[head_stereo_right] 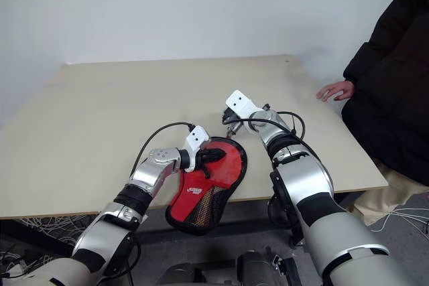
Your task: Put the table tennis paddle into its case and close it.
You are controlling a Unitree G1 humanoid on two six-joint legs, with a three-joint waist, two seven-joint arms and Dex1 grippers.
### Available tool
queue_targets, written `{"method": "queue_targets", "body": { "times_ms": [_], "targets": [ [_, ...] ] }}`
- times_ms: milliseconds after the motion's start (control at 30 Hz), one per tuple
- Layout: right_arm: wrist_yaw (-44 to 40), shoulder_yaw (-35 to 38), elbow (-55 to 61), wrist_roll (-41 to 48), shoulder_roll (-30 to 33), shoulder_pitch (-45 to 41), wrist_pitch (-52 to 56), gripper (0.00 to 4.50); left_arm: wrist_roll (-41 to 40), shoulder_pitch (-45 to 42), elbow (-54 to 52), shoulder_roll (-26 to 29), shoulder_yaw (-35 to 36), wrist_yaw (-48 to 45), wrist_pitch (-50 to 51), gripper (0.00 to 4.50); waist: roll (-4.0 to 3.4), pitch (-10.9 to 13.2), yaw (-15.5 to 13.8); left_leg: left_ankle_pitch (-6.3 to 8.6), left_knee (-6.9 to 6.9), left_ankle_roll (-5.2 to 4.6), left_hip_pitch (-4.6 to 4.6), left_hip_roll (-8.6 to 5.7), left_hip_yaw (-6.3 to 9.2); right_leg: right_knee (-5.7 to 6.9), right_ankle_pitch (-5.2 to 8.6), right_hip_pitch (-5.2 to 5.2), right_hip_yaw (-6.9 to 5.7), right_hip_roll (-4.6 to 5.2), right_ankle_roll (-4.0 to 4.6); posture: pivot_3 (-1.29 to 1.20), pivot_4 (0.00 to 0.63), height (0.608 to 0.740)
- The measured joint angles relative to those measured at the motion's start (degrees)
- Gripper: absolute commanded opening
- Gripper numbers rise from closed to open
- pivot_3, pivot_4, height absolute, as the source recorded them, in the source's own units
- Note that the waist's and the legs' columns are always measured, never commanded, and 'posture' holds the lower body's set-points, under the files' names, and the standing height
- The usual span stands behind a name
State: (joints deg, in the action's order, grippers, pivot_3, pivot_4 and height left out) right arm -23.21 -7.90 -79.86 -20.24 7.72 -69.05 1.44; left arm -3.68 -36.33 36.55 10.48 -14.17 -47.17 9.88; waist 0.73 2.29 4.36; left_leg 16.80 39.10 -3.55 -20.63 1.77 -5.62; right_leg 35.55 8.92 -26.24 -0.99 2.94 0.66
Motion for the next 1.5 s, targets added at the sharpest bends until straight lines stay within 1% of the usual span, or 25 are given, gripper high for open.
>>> {"method": "queue_targets", "body": {
  "times_ms": [400,700,967,1167,1500],
  "targets": [
    [-0.29,0.29,0.00,0.55,0.29,0.09,0.00,0.00,0.38,1.27,1.82,-0.67,1.74,-0.01,-4.30,0.19,-0.03,-0.04,0.03,-0.01,0.02,-0.02,0.11,-0.01,0.02,0.04,0.00,0.17,0.02,0.00,0.00,0.00,0.000,0.740],
    [-0.64,0.12,0.01,0.55,0.69,0.47,-0.01,0.00,-1.36,1.84,2.42,-1.37,4.37,-0.89,-4.18,0.19,-0.04,-0.04,0.03,-0.01,0.02,-0.03,0.11,-0.01,0.02,0.03,0.01,0.19,0.02,0.00,0.00,0.00,0.000,0.740],
    [-1.47,-0.13,0.01,0.53,1.93,0.50,-0.01,0.00,-1.56,1.99,2.59,-1.35,4.93,-1.76,-4.25,0.19,-0.04,-0.04,0.05,-0.01,0.01,-0.02,0.11,-0.01,0.02,0.03,0.00,0.18,0.02,-0.01,0.00,0.00,0.000,0.740],
    [-3.27,-0.72,0.02,0.45,3.21,0.75,-0.30,0.00,-1.56,2.05,2.57,-1.35,5.00,-2.21,-4.26,0.19,-0.04,-0.04,0.04,-0.01,0.01,-0.03,0.10,-0.01,0.02,0.03,0.01,0.19,0.02,-0.01,0.00,0.00,0.000,0.740],
    [-6.71,-1.82,0.41,0.22,7.14,2.47,-2.05,0.00,-1.56,2.13,2.58,-1.42,5.02,-2.94,-4.24,0.19,-0.07,-0.05,-0.02,-0.05,0.04,-0.09,0.12,-0.10,0.10,0.03,0.01,0.20,0.04,0.01,0.00,0.00,0.000,0.740]
  ]
}}
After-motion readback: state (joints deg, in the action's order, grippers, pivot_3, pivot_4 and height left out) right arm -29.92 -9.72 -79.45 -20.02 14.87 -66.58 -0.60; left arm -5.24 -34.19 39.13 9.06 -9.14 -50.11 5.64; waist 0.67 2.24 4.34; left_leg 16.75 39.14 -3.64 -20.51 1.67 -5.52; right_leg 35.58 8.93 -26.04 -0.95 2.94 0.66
